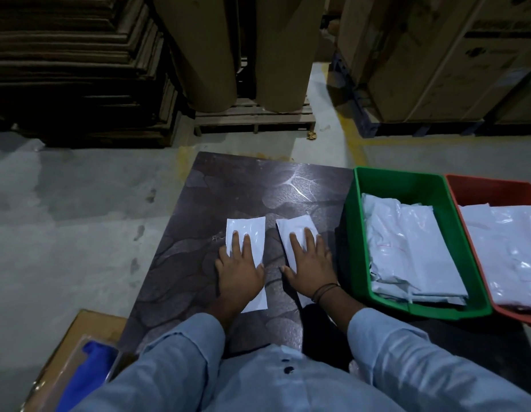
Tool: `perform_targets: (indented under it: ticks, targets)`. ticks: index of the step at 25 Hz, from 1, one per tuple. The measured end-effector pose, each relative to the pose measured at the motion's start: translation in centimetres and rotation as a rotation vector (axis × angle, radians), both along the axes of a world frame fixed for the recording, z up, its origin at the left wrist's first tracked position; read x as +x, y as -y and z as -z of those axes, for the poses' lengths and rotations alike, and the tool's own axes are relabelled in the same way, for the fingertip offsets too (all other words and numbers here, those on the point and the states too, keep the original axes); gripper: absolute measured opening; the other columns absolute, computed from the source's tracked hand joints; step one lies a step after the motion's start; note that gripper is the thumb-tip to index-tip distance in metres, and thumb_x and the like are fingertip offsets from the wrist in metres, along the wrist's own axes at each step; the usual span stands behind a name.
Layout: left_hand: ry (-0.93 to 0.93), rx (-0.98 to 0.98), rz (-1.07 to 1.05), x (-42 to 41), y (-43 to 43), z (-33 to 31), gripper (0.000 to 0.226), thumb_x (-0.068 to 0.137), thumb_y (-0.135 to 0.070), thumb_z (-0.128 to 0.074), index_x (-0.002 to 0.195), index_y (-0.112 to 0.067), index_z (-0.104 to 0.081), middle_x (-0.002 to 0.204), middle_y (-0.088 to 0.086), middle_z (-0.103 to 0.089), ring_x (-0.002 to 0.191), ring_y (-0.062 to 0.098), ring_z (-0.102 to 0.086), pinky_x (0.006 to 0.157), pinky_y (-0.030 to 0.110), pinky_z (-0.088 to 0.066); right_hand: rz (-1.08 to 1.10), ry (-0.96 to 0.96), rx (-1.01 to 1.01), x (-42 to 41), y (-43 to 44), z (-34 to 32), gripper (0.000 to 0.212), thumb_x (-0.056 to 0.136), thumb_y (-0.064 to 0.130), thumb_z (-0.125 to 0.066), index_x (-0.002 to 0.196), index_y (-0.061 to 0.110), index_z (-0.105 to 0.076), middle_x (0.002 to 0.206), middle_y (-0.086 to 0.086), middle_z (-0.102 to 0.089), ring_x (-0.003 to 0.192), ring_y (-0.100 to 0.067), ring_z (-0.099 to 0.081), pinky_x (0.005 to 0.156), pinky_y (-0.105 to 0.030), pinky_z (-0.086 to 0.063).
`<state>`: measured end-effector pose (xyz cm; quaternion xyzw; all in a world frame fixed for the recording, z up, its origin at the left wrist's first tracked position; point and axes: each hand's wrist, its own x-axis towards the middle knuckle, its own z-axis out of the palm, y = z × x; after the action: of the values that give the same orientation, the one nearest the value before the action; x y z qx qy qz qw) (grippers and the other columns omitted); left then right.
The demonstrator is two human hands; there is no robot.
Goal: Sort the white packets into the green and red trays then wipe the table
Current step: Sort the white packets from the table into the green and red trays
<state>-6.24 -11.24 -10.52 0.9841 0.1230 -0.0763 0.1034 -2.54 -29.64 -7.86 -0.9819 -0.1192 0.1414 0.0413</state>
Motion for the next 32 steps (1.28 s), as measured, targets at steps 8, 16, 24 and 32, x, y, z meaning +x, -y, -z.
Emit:
perform_targets:
  ticks: [8,16,24,32]
  targets:
    - [0.084,-0.020,0.041,0.0,-0.6,0.8,0.080,0.076,-0.020,-0.073,0.151,-0.018,-0.045,0.162,0.012,-0.034,0.098,0.034,-0.049,0.079,0.044,-0.048,0.005,0.011,-0.018,-0.6,-1.3,0.4,0.078,0.094,0.040,-0.045,0.158,0.027,-0.003,0.165,-0.016,0.002,0.144,-0.048,-0.015,0.110,-0.064,-0.025]
    - [0.135,-0.012,-0.074,1.5,0.0,-1.7,0.073,0.087,-0.022,-0.066,0.155,-0.017,-0.038,0.163,0.013,-0.030,0.112,0.041,-0.052,0.088,0.053,-0.050,0.039,0.049,0.070,1.2,-0.8,-2.0,0.080,0.091,0.035,-0.049,0.158,0.028,-0.005,0.165,-0.012,0.000,0.144,-0.046,-0.014,0.110,-0.063,-0.027]
    - [0.234,-0.117,-0.083,4.7,2.1,-9.0,0.073,0.099,-0.023,-0.046,0.161,-0.023,-0.009,0.169,0.006,0.001,0.132,0.039,-0.031,0.108,0.056,-0.035,0.060,0.269,0.189,4.7,-0.7,-9.9,0.078,0.090,0.035,-0.050,0.158,0.027,-0.011,0.164,-0.013,-0.007,0.143,-0.046,-0.016,0.108,-0.062,-0.030]
    - [0.307,-0.197,0.025,6.2,9.3,-13.3,0.068,0.102,-0.025,-0.040,0.161,-0.023,-0.008,0.168,0.005,0.004,0.130,0.039,-0.027,0.112,0.056,-0.029,0.183,0.338,0.247,4.9,6.0,-14.9,0.076,0.089,0.033,-0.050,0.157,0.027,-0.017,0.164,-0.012,-0.010,0.144,-0.041,-0.019,0.109,-0.058,-0.028]
